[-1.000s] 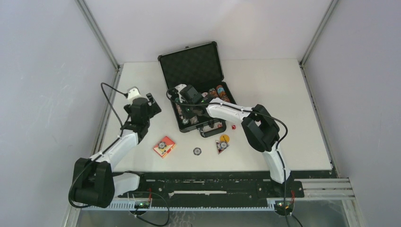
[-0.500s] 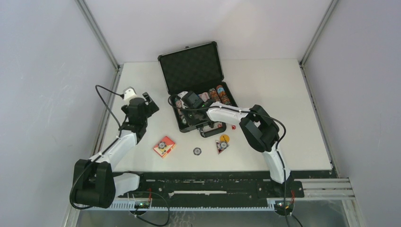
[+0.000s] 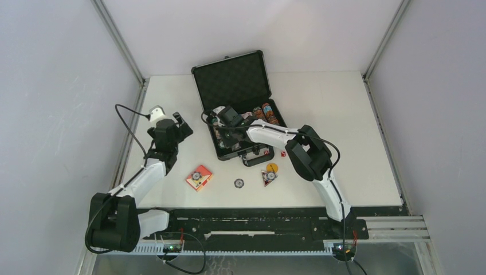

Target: Pack up texas hold em set

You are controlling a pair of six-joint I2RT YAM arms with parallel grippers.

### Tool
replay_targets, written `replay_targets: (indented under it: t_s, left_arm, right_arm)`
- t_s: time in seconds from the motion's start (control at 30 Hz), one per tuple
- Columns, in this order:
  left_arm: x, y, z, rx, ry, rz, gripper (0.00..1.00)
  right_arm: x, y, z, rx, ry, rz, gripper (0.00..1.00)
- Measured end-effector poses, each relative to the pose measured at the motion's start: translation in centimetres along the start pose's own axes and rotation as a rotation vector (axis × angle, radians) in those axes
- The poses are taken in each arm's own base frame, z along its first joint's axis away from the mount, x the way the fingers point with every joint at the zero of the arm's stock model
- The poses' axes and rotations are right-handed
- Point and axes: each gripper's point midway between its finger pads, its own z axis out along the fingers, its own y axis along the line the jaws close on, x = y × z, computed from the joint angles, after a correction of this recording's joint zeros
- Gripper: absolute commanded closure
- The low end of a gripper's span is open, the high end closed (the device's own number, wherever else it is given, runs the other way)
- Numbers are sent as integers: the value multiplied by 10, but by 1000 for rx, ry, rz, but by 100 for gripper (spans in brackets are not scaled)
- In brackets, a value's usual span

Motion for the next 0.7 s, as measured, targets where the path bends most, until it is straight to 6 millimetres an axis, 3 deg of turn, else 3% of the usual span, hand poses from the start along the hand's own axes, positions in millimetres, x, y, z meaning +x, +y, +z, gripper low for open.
replay_targets:
  t_s: [0.5, 0.7]
  left_arm:
    - [0, -5, 0, 28, 3, -6, 9]
    - [6, -5, 0, 44, 14, -5, 10]
  right_arm:
    - [-2, -3, -2, 7, -4, -3, 100]
    - [-3, 3, -35, 14, -75, -41, 99]
